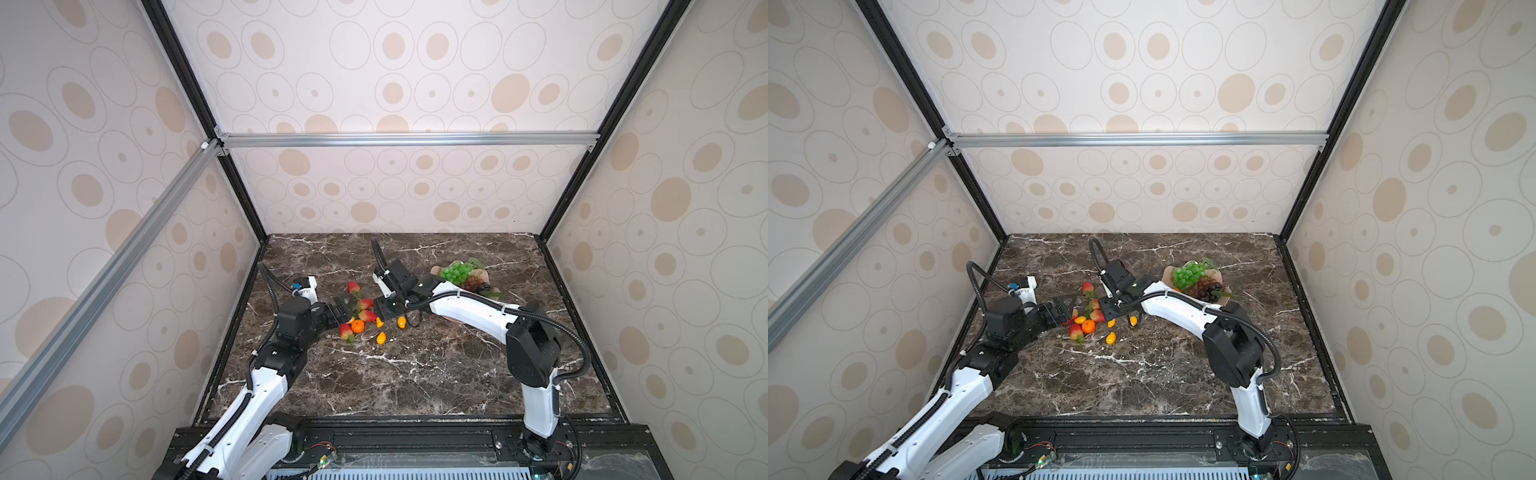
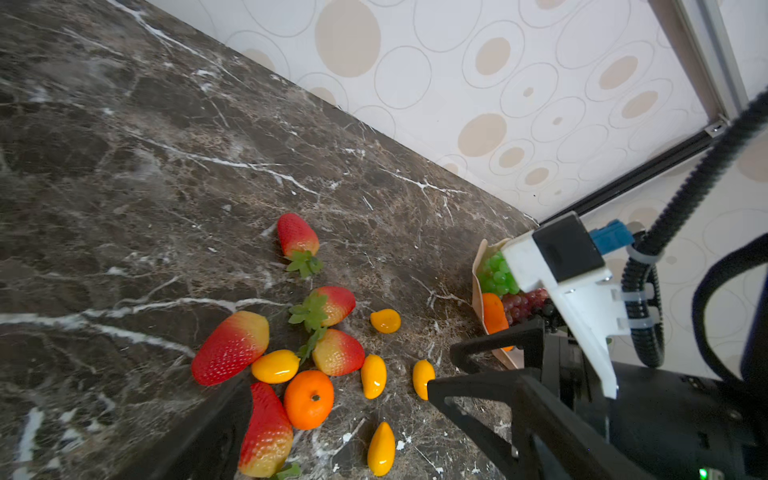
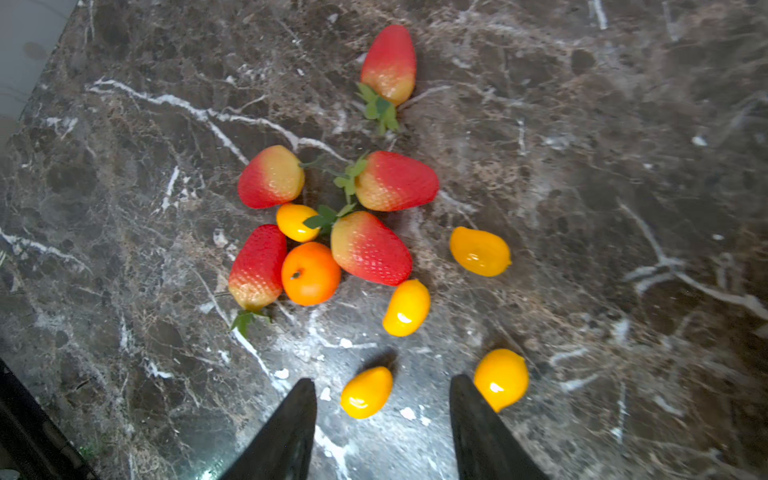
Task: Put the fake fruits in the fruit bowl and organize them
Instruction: 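Move the right gripper to the table fruit and close on an orange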
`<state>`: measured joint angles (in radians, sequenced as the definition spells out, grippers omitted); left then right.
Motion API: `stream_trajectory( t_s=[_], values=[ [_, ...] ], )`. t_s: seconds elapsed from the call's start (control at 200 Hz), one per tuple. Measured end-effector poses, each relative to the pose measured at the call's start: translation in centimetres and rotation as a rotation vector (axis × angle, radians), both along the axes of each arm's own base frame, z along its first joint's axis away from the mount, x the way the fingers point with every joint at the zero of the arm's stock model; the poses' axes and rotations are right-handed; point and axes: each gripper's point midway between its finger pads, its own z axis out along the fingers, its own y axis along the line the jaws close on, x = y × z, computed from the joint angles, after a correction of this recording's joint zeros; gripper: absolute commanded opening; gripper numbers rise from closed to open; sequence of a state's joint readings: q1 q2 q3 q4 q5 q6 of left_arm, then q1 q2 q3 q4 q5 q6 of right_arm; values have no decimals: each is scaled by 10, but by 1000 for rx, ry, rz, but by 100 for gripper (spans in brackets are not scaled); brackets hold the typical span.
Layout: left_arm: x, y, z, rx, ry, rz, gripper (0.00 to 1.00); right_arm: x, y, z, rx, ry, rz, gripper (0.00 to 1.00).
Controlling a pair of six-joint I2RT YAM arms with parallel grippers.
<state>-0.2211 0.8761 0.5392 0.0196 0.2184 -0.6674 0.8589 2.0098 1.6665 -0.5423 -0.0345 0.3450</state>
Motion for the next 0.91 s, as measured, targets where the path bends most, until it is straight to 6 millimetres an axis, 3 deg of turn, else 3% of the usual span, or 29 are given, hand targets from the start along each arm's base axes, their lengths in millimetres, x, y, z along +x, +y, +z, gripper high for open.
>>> stream_trajectory(
  t_s=[0.21,0.495,0.905],
  values=[
    [-10,18,-23,-19,63,23,98,-12,36,-11,-22,28,60,54],
    [-17,33,-38,-60,101,39,98,-17,62,-25,-69,72,97,53],
    [-18,32,-38,-83,105,24,98,-14,70,-50,-135,124,80,52]
  ],
)
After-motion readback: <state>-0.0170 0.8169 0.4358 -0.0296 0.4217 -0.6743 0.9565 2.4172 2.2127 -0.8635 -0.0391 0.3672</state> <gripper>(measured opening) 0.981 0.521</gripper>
